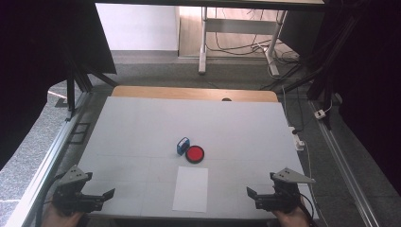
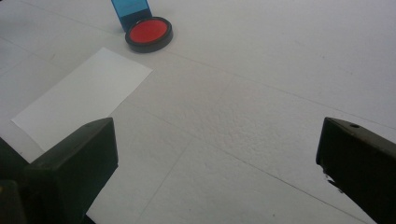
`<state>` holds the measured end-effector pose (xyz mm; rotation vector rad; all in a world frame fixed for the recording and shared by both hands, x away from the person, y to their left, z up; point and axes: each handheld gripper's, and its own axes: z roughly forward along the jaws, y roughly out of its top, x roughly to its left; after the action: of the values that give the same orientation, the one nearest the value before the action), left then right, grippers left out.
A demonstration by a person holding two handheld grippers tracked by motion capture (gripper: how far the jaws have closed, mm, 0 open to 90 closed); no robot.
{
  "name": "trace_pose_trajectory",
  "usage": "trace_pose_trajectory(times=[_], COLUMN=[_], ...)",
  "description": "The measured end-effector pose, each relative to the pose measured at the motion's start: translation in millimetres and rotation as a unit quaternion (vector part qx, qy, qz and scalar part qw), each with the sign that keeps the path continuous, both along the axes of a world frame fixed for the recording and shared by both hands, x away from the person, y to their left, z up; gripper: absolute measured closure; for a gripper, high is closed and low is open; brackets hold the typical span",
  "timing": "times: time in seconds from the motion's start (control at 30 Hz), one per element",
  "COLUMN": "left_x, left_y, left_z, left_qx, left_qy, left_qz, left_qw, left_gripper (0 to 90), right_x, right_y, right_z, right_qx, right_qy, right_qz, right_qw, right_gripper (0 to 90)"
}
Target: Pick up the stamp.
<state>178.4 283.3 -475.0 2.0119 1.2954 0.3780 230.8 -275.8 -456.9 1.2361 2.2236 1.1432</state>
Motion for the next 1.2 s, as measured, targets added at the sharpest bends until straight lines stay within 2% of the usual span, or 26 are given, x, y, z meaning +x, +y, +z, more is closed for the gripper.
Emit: trace_pose_trajectory(times=[0.1,0.27,0.33,0.57,0.8,0.83,0.87,0.9,1.03,1.2], left_x=[0.4,0.6,1.1,0.9,1.8,3.3,3.3,5.0,4.6,4.7], left_y=[0.9,-1.7,-3.6,-5.5,-3.6,-1.7,-1.7,1.1,2.6,-0.3], left_z=[0.0,-0.4,-0.8,-1.2,-1.5,-1.9,-1.9,-2.5,-2.0,-1.2], left_qx=[-0.003,0.009,0.018,0.028,0.019,0.009,0.009,-0.007,-0.014,-0.013], left_qy=[0.003,0.003,0.006,0.008,0.014,0.021,0.021,0.031,0.03,0.023], left_qz=[0.004,0.003,0.001,-0.001,0.004,0.004,0.004,-0.001,-0.005,-0.023], left_qw=[1.0,1.0,0.9998,0.9996,0.9997,0.9997,0.9997,0.9995,0.9995,0.9994], left_gripper=[0.0,0.0,0.0,0.4,0.6,0.6,0.9,1.5,1.7,1.0], right_x=[-0.2,-2.2,-2.0,-1.7,-1.7,-1.6,-1.5,-1.3,-1.1,-1.1], right_y=[1.4,5.7,5.8,5.9,6.3,6.4,6.4,6.4,6.5,7.1], right_z=[0.0,-0.2,-0.2,-0.2,-0.2,-0.3,-0.3,-0.5,-0.6,-0.7], right_qx=[-0.003,-0.017,-0.016,-0.015,-0.018,-0.018,-0.018,-0.016,-0.016,-0.017], right_qy=[0.005,0.005,0.007,0.006,0.006,0.006,0.006,0.006,0.007,0.008], right_qz=[0.007,0.018,0.018,0.019,0.023,0.023,0.024,0.025,0.027,0.028], right_qw=[1.0,0.9997,0.9997,0.9997,0.9996,0.9995,0.9995,0.9995,0.9995,0.9994], right_gripper=[0.0,0.0,0.0,0.0,0.0,0.0,0.0,0.0,0.0,0.0])
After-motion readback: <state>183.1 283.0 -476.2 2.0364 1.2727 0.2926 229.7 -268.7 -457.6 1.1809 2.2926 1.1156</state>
